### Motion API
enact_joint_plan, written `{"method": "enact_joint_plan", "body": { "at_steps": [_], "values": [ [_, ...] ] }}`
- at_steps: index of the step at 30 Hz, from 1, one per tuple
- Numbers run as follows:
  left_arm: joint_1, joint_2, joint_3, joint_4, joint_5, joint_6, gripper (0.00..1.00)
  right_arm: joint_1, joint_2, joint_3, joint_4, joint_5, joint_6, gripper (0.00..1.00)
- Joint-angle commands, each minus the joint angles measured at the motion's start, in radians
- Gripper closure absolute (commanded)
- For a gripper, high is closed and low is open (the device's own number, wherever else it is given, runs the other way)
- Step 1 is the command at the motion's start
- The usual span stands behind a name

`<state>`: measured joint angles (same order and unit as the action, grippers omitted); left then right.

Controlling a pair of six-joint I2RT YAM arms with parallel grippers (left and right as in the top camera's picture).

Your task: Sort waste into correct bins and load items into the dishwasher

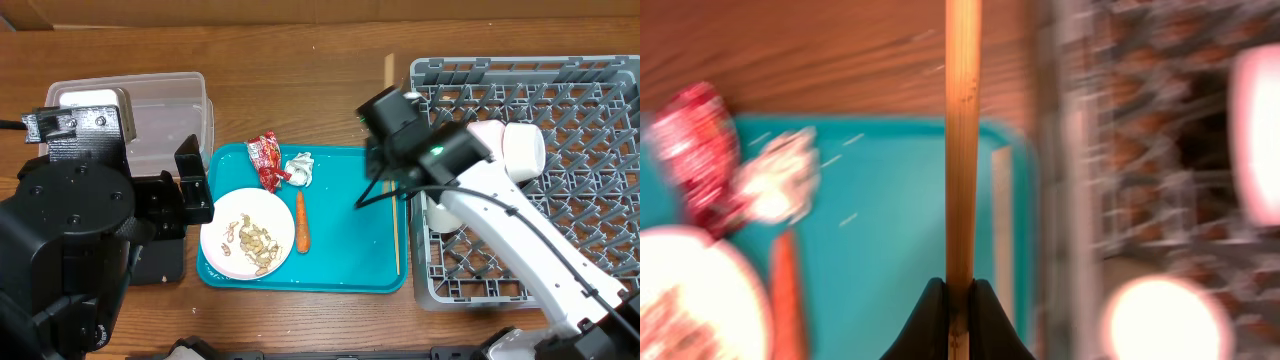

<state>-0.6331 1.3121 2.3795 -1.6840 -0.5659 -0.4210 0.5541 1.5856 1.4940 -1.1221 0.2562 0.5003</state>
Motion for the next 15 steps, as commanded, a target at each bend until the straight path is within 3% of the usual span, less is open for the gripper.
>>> {"method": "enact_joint_plan", "body": {
  "at_steps": [1,5,10,15],
  "values": [
    [0.006,0.003,0.004,0.0,-0.017,-0.024,0.0,-0.116,0.045,-0.003,0.042,0.095,-0.1,0.96],
    [0.006,0.003,0.004,0.0,-0.018,-0.024,0.0,-0.239,0.103,-0.003,0.134,0.031,-0.211,0.96],
    [0.006,0.003,0.004,0.0,-0.018,-0.024,0.0,-0.296,0.164,-0.003,0.126,0.0,-0.221,0.96],
    [0.006,0.003,0.004,0.0,-0.017,-0.024,0.0,-0.275,0.165,-0.002,0.087,-0.093,-0.297,0.84]
  ]
}}
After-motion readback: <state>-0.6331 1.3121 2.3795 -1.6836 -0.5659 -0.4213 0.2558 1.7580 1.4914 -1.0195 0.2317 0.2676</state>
